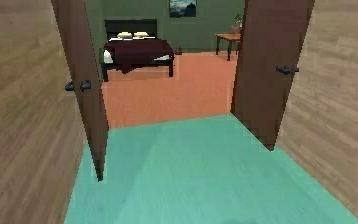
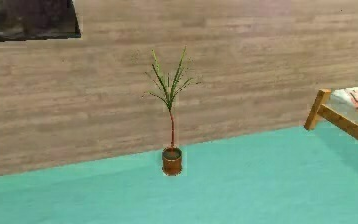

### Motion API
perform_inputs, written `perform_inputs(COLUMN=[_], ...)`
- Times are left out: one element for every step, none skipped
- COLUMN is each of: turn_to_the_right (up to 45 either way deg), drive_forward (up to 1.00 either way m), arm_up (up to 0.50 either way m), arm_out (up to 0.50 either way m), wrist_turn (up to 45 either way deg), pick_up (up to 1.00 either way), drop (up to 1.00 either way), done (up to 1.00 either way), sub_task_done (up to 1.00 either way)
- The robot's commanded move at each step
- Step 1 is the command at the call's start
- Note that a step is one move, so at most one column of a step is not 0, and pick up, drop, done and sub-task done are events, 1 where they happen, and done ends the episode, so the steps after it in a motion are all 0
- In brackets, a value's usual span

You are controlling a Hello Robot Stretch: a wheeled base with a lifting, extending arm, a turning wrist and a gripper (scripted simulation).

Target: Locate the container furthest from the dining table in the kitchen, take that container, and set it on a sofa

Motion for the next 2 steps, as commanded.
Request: perform_inputs(turn_to_the_right=[0.0, 0.0], drive_forward=[1.0, 1.0], arm_up=[0.0, 0.0], arm_out=[0.0, 0.0], wrist_turn=[0.0, 0.0], pick_up=[0.0, 0.0], drop=[0.0, 0.0], done=[0.0, 0.0], sub_task_done=[0.0, 0.0])
